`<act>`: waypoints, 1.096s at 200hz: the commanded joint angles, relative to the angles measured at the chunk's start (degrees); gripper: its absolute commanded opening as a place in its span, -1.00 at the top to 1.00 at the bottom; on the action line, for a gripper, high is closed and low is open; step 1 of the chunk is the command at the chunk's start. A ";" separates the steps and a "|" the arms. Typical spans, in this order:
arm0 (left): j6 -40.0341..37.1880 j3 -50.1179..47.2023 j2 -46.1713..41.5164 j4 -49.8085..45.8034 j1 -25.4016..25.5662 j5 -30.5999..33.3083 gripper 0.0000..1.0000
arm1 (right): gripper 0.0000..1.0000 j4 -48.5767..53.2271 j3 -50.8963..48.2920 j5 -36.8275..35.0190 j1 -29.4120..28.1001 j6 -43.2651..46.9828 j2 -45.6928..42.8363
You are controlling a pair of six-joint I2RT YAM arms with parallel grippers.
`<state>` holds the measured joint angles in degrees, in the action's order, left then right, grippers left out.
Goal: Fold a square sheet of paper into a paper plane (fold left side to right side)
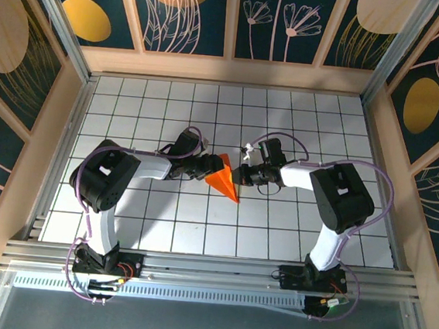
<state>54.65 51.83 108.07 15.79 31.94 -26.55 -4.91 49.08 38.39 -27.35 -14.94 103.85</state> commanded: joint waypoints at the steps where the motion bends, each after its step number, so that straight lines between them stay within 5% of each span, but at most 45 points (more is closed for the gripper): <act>1: -1.21 -0.10 1.79 -4.01 0.05 1.87 0.01 | 0.97 1.30 1.36 -1.39 -0.13 1.37 0.96; 219: -1.23 -0.08 1.96 -4.04 0.05 1.85 0.01 | 0.97 3.01 2.62 -4.09 -0.48 2.69 3.07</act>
<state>54.65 51.83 108.07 15.79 31.94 -26.55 -3.84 50.06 36.18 -27.49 -13.82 105.93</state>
